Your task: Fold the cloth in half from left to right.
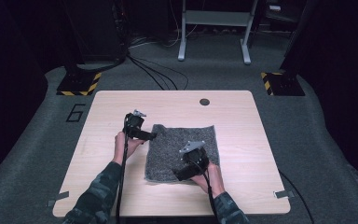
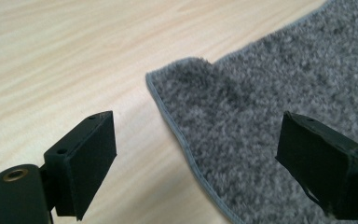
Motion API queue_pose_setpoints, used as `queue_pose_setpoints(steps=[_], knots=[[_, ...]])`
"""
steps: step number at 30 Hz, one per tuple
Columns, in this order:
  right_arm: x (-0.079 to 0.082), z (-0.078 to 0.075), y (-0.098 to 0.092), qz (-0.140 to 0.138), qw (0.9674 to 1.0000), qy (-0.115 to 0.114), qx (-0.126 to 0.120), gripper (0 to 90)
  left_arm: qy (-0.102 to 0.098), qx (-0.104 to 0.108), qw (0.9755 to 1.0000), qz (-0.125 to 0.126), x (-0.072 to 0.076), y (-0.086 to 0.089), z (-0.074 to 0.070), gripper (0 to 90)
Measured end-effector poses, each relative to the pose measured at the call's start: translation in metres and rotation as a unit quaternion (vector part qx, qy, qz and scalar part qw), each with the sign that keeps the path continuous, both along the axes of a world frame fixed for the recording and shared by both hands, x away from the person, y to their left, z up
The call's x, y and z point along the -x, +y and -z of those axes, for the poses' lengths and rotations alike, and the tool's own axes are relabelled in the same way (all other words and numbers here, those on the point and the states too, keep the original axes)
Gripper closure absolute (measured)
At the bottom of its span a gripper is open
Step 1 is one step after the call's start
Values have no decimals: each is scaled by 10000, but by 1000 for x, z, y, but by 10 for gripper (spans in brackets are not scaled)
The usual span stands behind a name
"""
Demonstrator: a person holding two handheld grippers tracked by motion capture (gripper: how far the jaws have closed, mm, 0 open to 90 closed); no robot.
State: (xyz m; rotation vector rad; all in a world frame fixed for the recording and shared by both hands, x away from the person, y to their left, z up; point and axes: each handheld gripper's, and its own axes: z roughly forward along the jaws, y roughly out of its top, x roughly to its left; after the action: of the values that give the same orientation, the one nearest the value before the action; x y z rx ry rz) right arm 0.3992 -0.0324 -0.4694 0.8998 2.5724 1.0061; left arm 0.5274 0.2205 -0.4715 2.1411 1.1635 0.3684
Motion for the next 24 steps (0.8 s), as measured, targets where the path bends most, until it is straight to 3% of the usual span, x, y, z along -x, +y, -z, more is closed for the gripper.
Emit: queue_pose_setpoints(steps=[3,7,11,14,19,24], knots=[[4,-1,11,-153,9999,-28,-1,76,41,-9,10000,30,-5,-1,1,117],[7,3,28,-285,9995,129,-67,91,99,3,10000,4,-12,-2,7,126],[12,9,50,-532,9986,5,-20,128,75,-20,10000,-59,-20,-4,12,152],[14,14,65,-714,9974,55,96,157,145,-87,9998,-65,-25,-8,20,169],[16,23,84,-850,9960,122,254,287,227,-81,9996,-129,-32,-11,33,208],[18,28,101,-958,9949,33,330,414,223,-72,9996,-139,-36,-15,38,245]])
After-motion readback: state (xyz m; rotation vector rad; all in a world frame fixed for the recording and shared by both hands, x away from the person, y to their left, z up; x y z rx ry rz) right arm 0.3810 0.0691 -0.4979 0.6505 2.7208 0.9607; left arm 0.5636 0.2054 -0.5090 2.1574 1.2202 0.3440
